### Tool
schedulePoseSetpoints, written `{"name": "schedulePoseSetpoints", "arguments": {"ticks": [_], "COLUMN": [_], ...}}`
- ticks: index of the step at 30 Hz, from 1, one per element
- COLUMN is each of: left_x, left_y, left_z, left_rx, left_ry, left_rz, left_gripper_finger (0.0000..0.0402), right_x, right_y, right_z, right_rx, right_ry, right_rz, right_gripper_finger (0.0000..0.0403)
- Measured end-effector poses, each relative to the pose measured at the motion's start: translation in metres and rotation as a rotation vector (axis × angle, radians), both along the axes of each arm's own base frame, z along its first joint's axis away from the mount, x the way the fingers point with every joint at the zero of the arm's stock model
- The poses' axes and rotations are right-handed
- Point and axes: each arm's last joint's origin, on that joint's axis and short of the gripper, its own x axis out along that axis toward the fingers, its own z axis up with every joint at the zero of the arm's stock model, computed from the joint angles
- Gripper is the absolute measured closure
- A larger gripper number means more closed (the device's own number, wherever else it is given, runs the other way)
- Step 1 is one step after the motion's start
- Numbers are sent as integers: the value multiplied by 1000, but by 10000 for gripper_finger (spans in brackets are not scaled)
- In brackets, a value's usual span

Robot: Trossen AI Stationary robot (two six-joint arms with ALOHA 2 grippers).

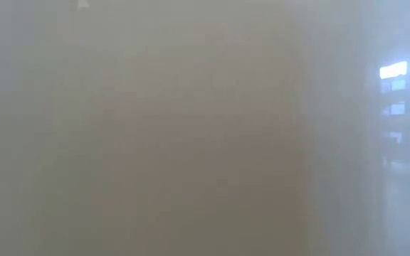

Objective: Pick & Place Toothbrushes
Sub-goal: Put the orange toothbrush into the bottom transparent bin

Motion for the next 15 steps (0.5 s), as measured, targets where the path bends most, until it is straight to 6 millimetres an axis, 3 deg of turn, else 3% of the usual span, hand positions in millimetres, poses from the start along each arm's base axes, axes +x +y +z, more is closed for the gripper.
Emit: {"name": "schedulePoseSetpoints", "arguments": {"ticks": [5,15], "left_x": [0,0], "left_y": [0,0], "left_z": [0,0], "left_rx": [0,-1], "left_ry": [0,-5], "left_rz": [0,0], "left_gripper_finger": [307,307], "right_x": [-16,-79], "right_y": [-6,-21], "right_z": [-6,-20], "right_rx": [5,41], "right_ry": [-34,-129], "right_rz": [-45,-346], "right_gripper_finger": [297,302]}}
